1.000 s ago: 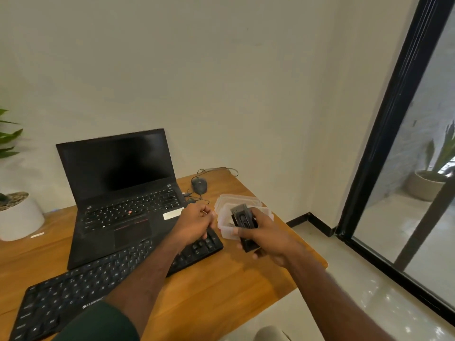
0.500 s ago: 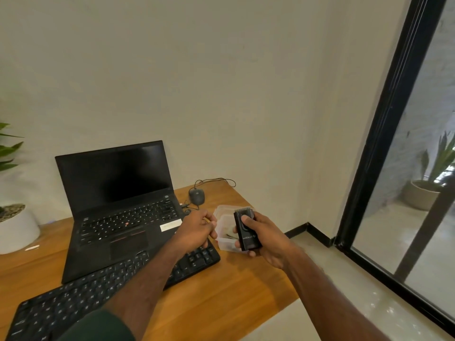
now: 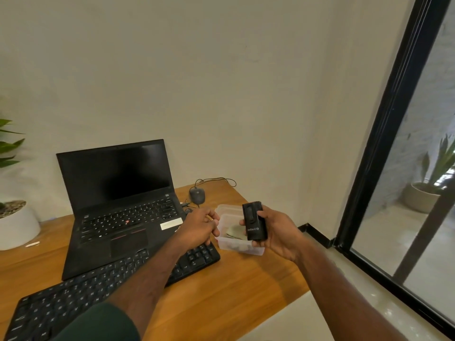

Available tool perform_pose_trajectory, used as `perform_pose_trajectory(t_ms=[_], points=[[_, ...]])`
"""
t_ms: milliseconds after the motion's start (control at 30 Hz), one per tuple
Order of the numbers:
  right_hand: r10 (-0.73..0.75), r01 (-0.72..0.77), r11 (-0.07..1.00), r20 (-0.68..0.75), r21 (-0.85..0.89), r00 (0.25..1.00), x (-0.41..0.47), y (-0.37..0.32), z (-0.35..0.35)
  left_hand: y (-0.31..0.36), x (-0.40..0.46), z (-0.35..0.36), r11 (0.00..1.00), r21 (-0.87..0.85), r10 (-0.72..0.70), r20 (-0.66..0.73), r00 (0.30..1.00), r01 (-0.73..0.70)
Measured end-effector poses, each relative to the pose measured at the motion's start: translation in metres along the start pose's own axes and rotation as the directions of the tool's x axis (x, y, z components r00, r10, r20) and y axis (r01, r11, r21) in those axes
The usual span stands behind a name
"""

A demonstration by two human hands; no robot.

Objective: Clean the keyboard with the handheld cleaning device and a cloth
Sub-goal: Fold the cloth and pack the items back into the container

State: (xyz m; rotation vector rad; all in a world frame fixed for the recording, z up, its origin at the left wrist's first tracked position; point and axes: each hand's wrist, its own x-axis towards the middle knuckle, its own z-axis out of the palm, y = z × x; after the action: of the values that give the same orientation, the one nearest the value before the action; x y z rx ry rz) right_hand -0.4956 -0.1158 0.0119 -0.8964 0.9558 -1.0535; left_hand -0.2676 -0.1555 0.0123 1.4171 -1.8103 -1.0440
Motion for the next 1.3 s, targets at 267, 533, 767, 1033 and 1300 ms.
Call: perform_pose_trajectory(t_ms=[267, 533, 767, 1033, 1300], points=[[-0.333, -0.029, 0.154, -0.080, -0.988, 0.940, 0.038, -0.007, 0.000, -0.003, 0.006, 0.006, 0.999, 0.049, -0.007, 0.004, 1.000, 0.007], [-0.285, -0.065, -0.006, -0.061, -0.998, 0.957, 0.070, 0.016, 0.000, -0.006, 0.011, 0.010, 0.995, 0.100, -0.003, 0.009, 1.000, 0.002], [-0.305, -0.099, -0.025, -0.087, -0.995, 0.948, 0.074, 0.026, -0.014, -0.014, 0.021, 0.014, 0.994, 0.109, -0.025, 0.015, 1.000, 0.024], [-0.269, -0.090, 0.020, -0.092, -0.996, 0.959, 0.073, 0.022, -0.017, -0.014, 0.033, 0.025, 0.993, 0.108, -0.035, -0.008, 0.999, 0.036], [-0.343, 0.025, 0.338, -0.098, -0.941, 0.934, 0.076, 0.018, -0.029, -0.015, 0.042, 0.029, 0.986, 0.167, -0.008, -0.042, 0.999, 0.015]])
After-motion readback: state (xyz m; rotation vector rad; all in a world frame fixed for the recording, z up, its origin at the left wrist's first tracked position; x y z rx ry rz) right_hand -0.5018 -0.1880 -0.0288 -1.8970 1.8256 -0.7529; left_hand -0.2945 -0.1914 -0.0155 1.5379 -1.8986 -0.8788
